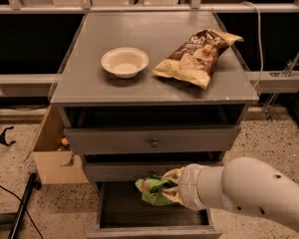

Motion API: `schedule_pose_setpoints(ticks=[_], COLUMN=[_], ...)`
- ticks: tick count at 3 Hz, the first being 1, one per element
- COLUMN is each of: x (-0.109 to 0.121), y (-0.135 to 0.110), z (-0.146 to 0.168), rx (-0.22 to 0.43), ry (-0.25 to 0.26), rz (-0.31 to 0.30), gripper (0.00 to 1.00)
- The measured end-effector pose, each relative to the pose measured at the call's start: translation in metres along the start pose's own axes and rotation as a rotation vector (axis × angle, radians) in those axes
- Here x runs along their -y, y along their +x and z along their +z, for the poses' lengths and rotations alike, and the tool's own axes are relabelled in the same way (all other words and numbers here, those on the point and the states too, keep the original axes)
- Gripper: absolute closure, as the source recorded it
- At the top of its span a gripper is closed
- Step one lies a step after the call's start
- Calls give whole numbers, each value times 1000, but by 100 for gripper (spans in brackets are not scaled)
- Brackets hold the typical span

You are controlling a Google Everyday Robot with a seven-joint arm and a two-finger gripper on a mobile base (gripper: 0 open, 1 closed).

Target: Place green rice chip bag into bottom drawer

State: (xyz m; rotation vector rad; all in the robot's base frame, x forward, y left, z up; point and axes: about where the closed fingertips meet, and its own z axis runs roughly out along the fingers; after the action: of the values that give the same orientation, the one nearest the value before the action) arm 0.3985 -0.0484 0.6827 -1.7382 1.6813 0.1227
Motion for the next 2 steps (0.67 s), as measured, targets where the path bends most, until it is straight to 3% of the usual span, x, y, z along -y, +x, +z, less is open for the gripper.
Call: schedule_pose_setpoints(ticks=[2], x=[-18], y=[63], z=[51], rx=[21], ry=[-24], rz=[47], gripper=[100])
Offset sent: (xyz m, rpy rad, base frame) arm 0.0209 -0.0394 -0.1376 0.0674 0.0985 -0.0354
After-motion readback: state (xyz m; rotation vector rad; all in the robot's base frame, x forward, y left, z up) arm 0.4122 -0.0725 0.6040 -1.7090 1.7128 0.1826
